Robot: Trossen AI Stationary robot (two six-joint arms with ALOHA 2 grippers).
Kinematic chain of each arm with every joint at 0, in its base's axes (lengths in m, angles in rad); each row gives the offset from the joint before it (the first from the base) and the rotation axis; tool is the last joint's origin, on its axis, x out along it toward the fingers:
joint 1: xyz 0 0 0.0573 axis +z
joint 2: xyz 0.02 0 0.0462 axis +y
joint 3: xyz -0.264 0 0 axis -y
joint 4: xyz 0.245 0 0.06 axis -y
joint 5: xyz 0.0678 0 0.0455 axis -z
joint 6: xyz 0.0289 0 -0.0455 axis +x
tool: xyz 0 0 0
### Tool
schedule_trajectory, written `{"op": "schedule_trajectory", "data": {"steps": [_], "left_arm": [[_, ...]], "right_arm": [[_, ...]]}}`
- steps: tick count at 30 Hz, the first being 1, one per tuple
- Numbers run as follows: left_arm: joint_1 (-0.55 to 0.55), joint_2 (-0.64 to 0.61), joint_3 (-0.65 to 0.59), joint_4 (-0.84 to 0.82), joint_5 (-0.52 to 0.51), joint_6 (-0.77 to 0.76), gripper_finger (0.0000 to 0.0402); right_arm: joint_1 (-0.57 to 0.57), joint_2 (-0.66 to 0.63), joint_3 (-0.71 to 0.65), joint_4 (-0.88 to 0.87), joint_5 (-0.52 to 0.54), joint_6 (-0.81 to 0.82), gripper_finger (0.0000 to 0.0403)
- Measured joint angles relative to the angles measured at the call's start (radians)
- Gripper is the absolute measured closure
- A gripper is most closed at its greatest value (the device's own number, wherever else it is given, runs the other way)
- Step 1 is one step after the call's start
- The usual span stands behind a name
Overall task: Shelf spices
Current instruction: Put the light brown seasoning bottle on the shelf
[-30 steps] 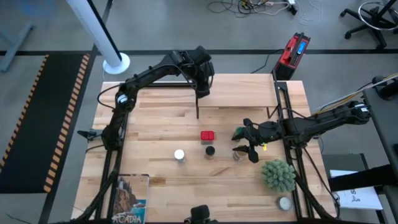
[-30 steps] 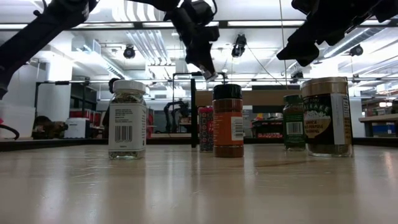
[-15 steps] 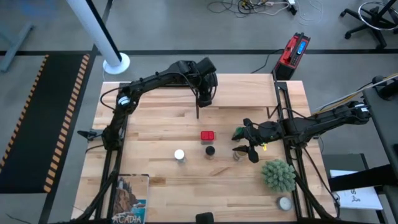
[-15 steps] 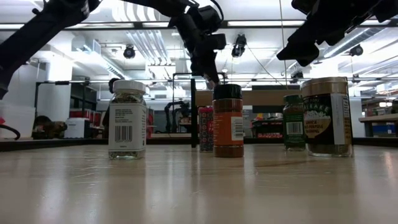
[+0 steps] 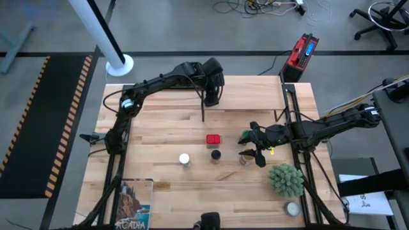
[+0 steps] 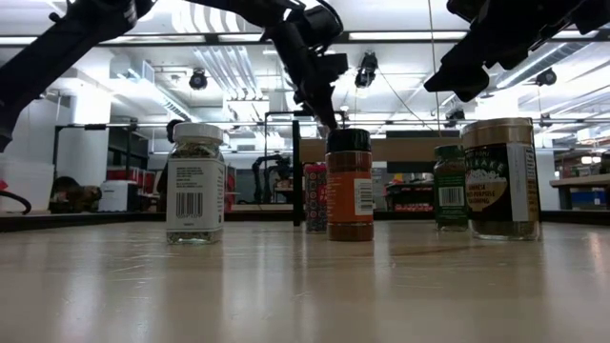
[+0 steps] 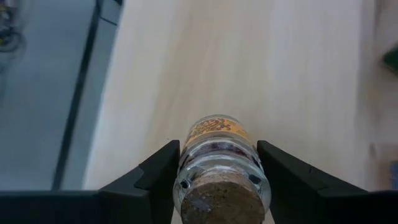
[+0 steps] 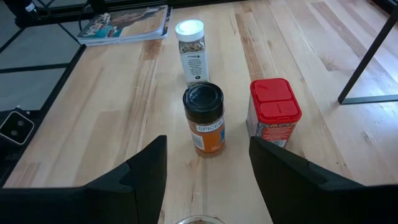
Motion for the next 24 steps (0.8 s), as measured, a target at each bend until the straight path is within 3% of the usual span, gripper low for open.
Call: {"op": "schedule_trajectory", "data": {"steps": [4,24], "left_arm": [[0.002,0.0,0.0,0.016,-0.048,0.007,0.0213],[0.005,0.0,0.0,0.002,-0.045,0.007,0.0217]], "right_arm": [[0.0,0.0,0.0,0.0,0.0,0.0,0.0199],[0.0,0.0,0.0,0.0,0.0,0.0,0.0199]]}}
